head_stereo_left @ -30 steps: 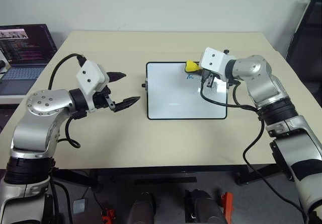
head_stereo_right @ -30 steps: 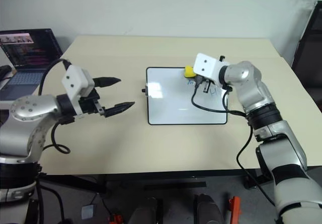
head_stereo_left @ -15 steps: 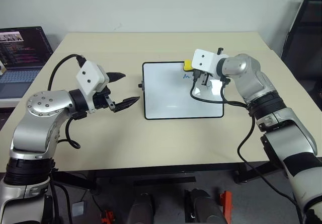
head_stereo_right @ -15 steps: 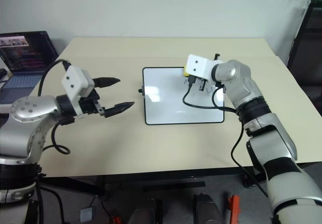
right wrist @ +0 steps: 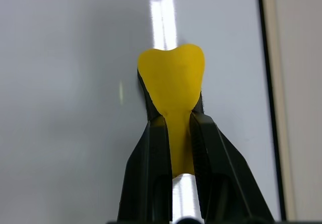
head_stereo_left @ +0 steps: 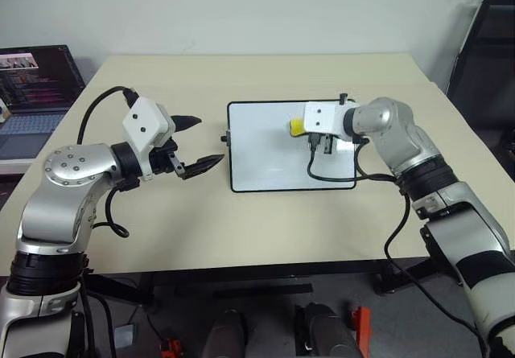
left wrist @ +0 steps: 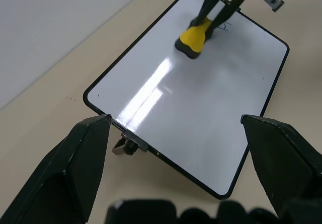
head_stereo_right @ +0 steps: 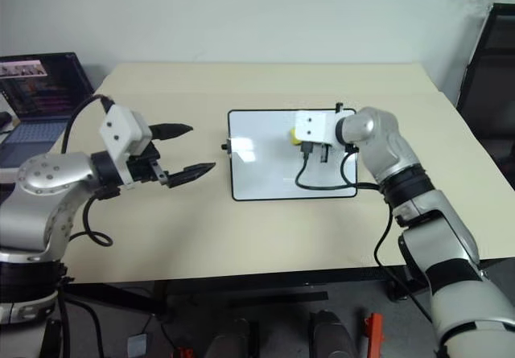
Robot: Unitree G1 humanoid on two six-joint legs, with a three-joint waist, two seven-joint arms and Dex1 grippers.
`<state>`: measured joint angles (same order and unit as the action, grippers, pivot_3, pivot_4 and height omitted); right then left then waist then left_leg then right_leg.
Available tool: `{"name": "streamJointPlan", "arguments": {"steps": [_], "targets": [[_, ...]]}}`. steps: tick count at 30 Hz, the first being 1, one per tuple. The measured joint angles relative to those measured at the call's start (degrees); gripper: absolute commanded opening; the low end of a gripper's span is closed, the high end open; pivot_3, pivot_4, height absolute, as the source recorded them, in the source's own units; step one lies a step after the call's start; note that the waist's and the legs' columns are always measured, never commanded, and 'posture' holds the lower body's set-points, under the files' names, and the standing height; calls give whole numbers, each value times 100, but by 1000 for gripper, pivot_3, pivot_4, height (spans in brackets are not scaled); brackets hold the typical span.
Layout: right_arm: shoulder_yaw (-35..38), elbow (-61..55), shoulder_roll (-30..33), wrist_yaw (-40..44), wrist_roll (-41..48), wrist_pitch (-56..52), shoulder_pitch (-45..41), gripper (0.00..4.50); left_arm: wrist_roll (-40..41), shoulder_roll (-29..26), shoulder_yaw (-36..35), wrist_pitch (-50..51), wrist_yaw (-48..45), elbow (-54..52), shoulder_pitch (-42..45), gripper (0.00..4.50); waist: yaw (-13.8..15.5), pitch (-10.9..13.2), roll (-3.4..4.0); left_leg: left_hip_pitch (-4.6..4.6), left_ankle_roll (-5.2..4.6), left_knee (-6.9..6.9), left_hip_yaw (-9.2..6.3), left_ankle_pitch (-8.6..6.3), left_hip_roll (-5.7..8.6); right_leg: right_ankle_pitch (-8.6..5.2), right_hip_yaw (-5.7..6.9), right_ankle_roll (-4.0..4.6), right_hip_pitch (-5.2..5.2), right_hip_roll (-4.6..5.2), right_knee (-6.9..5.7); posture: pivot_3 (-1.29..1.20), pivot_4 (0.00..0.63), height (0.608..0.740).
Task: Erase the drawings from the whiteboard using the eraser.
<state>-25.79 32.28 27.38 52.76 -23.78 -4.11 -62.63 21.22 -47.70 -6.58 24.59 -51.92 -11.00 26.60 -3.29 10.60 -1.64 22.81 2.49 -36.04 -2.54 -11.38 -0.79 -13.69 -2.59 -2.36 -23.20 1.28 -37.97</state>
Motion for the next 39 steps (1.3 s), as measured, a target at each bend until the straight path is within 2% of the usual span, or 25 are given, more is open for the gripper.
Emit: {"name": "streamJointPlan", "arguments": {"steps": [6,11,20,29,31,35,39], "targets": [[-147,-540,75,446,-60,-34,378,223,0,1,2,-2,-1,0,0,4500,-2,0,-1,-2,-1,-2,-1,1,-2,3,-1,4,0,-3,-6,0,150,740],[-142,-601,-5,414,-129,-174,380,222,-1,0,1,-2,2,1,-2,4500,-13,0,-1,-2,-1,-2,-1,1,-4,4,-1,4,-1,-5,-6,0,150,740],[-24,592,-382,-711,-352,-413,-640,221,-1,2,6,-1,3,-1,-4,4500,-15,0,0,7,-4,5,-5,4,-7,9,1,16,-11,-9,1,0,150,740],[52,1018,-529,-1142,-334,-513,-855,201,-1,2,6,2,3,-1,-4,4500,-9,0,0,7,-4,14,-9,3,-7,6,5,12,-13,-9,1,0,150,740],[142,884,-496,-981,-212,-542,-791,200,0,2,7,4,3,-6,-3,4500,-8,0,0,9,-4,14,-9,3,-7,6,5,12,-13,-9,2,0,150,740],[661,-366,-134,179,806,-683,-95,197,5,-3,2,19,5,-28,-24,4500,14,6,5,21,-4,22,-19,1,-6,5,14,-8,-18,-9,7,0,150,740],[1164,-1647,862,1153,1579,-913,496,195,4,-26,-29,38,7,-44,-127,4500,90,12,9,32,1,24,-23,-6,-3,-13,21,-14,-27,-3,9,0,150,740]]}}
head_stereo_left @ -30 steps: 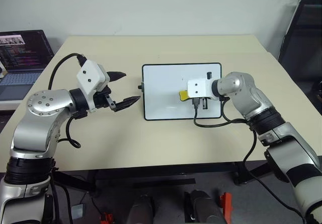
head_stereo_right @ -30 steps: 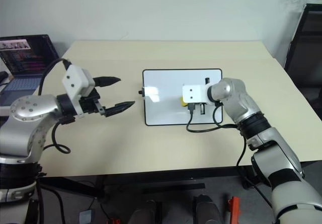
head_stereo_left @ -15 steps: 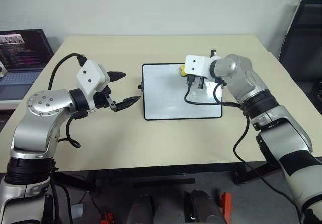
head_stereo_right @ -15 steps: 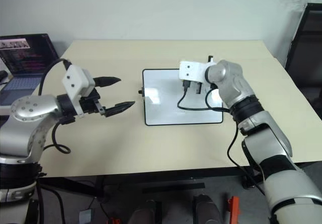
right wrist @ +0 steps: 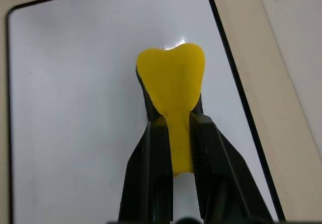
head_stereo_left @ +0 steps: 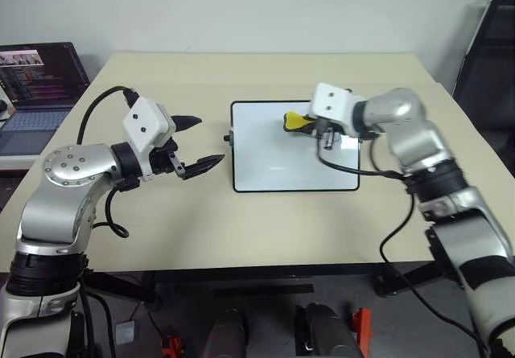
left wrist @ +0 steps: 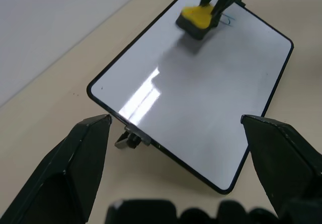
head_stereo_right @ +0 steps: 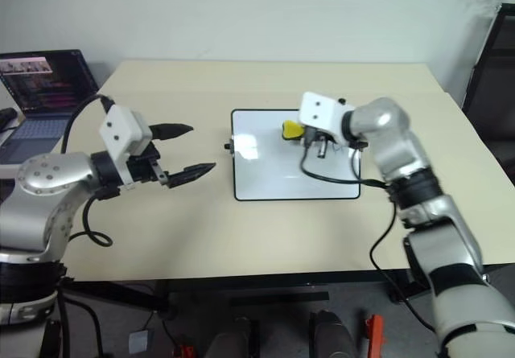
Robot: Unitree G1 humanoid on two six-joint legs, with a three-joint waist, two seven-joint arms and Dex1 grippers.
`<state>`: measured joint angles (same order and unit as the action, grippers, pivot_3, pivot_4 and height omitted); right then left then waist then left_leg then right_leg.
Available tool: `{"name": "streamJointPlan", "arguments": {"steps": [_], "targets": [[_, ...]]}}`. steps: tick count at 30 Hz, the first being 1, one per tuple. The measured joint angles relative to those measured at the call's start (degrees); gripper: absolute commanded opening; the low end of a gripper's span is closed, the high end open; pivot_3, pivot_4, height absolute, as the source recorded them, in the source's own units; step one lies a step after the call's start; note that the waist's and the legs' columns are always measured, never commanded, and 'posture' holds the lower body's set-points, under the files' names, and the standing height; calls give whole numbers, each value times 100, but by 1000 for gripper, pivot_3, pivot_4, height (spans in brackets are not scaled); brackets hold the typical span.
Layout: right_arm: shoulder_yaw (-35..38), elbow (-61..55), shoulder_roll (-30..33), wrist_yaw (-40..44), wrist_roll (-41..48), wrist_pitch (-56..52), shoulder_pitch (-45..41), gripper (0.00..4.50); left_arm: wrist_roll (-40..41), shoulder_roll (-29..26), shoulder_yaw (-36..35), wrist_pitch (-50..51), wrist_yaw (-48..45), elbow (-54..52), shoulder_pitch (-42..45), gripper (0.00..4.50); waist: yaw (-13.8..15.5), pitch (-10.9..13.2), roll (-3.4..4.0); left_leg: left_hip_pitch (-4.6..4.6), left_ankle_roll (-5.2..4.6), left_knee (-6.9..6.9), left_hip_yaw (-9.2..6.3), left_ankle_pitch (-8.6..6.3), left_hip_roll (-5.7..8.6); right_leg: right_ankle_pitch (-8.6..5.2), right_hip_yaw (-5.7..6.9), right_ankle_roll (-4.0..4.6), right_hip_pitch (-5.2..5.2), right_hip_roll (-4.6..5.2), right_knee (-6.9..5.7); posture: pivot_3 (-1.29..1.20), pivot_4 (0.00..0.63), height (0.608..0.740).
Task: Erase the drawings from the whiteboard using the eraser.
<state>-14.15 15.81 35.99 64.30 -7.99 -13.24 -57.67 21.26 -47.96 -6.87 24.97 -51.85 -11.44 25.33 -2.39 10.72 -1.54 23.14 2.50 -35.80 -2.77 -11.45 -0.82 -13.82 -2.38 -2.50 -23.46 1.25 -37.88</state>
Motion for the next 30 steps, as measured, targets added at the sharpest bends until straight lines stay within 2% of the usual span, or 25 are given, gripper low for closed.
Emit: {"name": "streamJointPlan", "arguments": {"steps": [2,6,11,16,30], "targets": [[228,-485,624,346,209,-129,447,194,2,-6,-15,11,1,-9,-26,4500,42,0,0,2,-1,1,1,-5,0,-5,1,1,1,1,8,0,150,740],[335,-598,1393,561,244,-214,1067,190,2,-11,-22,51,0,-16,-51,4500,41,2,1,-2,-2,1,11,-7,0,-6,-6,2,-1,2,8,0,150,740],[569,-309,1941,526,260,-99,1309,190,0,-9,5,59,-17,-5,-37,4500,-31,3,1,-9,-2,3,20,-7,-2,-8,-12,4,0,0,5,0,150,740],[796,-29,2179,560,385,35,1559,189,0,-36,2,60,-80,26,-20,4500,-43,4,-1,-9,-2,4,23,-7,-2,-8,-15,3,0,1,7,0,150,740],[1015,229,2084,434,732,231,1299,189,-4,-40,28,60,-133,50,37,4500,-64,7,0,-8,-2,4,23,-7,-1,-8,-15,1,1,1,7,0,150,740]]}}
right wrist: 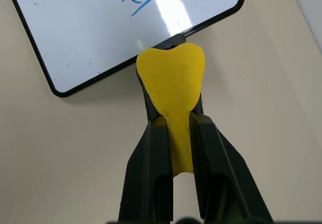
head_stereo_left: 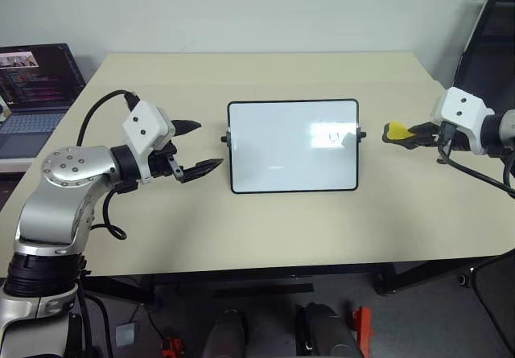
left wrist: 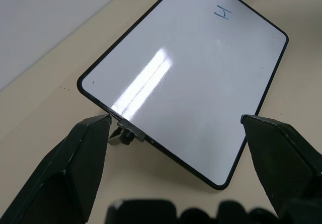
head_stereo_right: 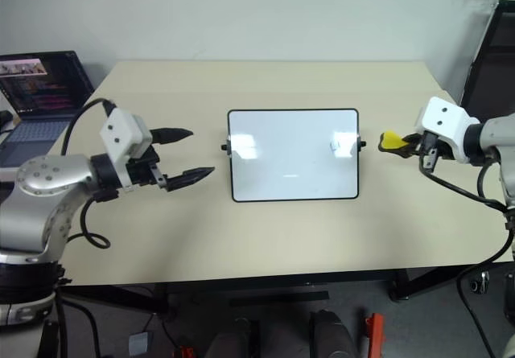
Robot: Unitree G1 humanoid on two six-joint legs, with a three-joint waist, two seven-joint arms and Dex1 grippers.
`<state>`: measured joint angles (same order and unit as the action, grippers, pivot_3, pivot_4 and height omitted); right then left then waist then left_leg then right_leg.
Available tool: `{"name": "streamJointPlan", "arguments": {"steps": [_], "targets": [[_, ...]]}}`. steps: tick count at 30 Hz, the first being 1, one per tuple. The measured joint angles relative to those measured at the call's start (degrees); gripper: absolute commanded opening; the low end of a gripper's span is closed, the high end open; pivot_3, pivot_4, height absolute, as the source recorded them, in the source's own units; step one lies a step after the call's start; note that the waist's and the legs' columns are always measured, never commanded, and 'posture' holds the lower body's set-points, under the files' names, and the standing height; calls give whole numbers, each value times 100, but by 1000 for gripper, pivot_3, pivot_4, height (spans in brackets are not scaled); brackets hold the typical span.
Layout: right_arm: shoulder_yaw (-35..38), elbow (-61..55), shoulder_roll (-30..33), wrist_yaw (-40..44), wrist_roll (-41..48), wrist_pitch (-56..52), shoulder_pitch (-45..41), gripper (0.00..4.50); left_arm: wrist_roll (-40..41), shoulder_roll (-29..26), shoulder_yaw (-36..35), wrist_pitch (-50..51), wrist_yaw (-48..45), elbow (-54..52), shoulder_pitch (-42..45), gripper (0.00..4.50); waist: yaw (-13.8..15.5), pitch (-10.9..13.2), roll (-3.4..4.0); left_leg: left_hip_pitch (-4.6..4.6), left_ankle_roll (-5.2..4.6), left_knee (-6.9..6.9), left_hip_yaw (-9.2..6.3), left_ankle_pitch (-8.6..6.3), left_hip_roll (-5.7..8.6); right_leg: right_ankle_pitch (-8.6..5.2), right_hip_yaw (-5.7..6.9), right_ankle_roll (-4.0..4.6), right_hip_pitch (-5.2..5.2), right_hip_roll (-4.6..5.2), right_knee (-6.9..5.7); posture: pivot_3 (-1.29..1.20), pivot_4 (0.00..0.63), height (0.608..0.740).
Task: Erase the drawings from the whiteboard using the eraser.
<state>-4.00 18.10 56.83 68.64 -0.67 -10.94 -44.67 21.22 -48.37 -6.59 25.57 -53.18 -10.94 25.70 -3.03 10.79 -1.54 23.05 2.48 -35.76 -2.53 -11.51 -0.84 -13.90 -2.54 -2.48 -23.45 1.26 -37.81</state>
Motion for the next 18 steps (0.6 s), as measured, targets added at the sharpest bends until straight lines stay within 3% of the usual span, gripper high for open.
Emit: {"name": "streamJointPlan", "arguments": {"steps": [18], "targets": [[-5,-14,-160,-2,-7,8,-118,189,3,6,4,0,1,-1,128,4500,1,0,0,0,0,0,0,0,0,0,0,0,0,0,-1,0,150,740]]}}
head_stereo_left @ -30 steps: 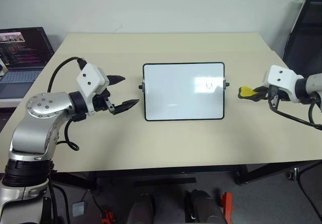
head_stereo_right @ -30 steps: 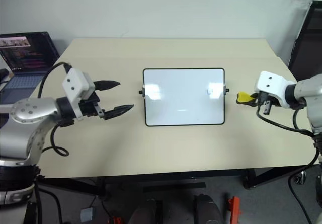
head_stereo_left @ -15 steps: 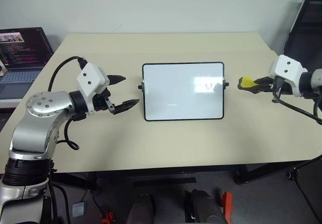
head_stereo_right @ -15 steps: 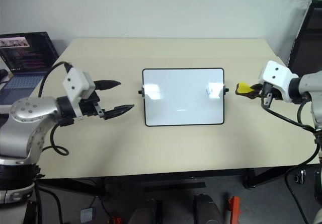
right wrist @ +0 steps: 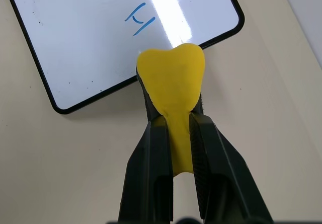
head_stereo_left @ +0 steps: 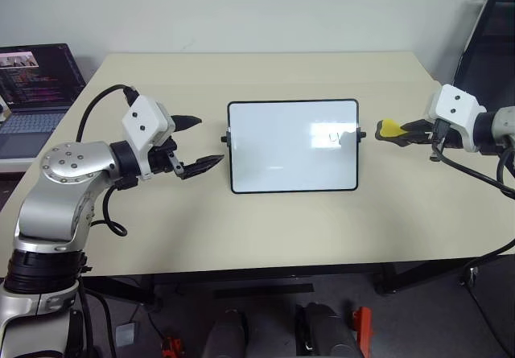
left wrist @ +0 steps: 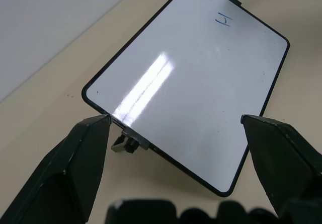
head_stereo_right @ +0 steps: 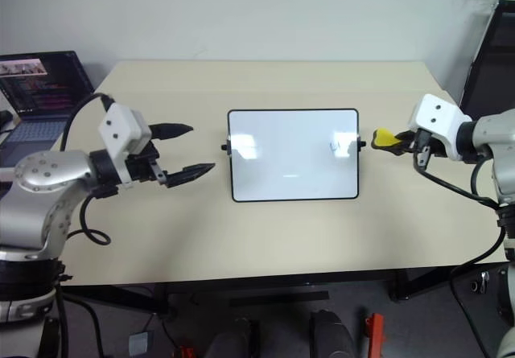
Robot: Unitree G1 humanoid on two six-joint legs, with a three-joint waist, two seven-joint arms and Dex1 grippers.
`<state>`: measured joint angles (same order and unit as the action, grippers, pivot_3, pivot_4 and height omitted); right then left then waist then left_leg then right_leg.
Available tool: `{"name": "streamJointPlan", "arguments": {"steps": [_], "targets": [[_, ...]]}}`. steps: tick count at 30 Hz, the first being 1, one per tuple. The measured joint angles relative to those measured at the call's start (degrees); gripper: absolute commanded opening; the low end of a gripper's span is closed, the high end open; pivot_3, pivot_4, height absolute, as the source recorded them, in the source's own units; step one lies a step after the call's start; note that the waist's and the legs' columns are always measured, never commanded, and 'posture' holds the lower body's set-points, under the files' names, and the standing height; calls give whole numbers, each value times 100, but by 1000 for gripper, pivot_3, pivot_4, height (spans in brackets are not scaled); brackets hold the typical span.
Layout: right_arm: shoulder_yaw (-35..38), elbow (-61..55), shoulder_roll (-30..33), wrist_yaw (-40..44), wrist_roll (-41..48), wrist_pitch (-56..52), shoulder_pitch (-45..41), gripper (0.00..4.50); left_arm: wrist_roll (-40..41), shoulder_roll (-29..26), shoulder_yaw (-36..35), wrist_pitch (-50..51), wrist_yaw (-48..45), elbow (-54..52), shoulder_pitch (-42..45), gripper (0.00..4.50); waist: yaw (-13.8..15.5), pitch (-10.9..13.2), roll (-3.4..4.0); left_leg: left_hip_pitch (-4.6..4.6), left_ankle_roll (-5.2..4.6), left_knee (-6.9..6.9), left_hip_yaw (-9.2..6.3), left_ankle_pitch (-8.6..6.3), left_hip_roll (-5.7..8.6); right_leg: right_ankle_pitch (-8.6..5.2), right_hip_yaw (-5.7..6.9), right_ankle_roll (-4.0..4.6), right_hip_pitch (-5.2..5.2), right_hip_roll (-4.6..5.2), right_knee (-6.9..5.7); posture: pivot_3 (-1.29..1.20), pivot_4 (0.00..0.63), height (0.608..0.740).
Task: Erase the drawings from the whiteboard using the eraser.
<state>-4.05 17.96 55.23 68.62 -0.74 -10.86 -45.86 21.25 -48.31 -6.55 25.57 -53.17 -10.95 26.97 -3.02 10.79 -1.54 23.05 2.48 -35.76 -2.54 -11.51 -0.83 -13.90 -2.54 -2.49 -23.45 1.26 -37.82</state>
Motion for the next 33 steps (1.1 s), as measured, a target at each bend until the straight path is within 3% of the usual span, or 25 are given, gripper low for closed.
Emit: {"name": "streamJointPlan", "arguments": {"steps": [8,13,18,23,33], "targets": [[1,-47,-274,-118,42,-14,-52,189,0,6,2,0,0,1,2,4500,-6,0,0,-1,0,-1,0,0,0,0,-1,0,0,0,-3,0,150,740],[-48,-387,-983,-531,122,-166,-333,188,-1,40,24,0,2,7,25,4500,-25,0,0,-2,0,0,-4,0,-2,0,0,0,0,-4,-9,0,150,740],[-518,-128,-1624,-1275,-381,-246,-667,187,-2,50,59,-1,4,17,48,4500,-8,0,0,1,0,-4,-4,0,2,1,0,0,-1,0,-9,0,150,740],[-813,676,-1804,-1986,-1000,-123,-1143,187,-13,49,60,-2,5,35,47,4500,26,0,0,2,0,-1,-5,0,3,1,2,1,-1,1,-7,0,150,740],[-1297,1165,-1974,-2124,-1622,293,-1223,187,-15,49,59,-1,16,34,0,4500,-1,0,-1,-8,0,-5,-6,0,2,1,2,0,9,0,-10,0,150,740]]}}
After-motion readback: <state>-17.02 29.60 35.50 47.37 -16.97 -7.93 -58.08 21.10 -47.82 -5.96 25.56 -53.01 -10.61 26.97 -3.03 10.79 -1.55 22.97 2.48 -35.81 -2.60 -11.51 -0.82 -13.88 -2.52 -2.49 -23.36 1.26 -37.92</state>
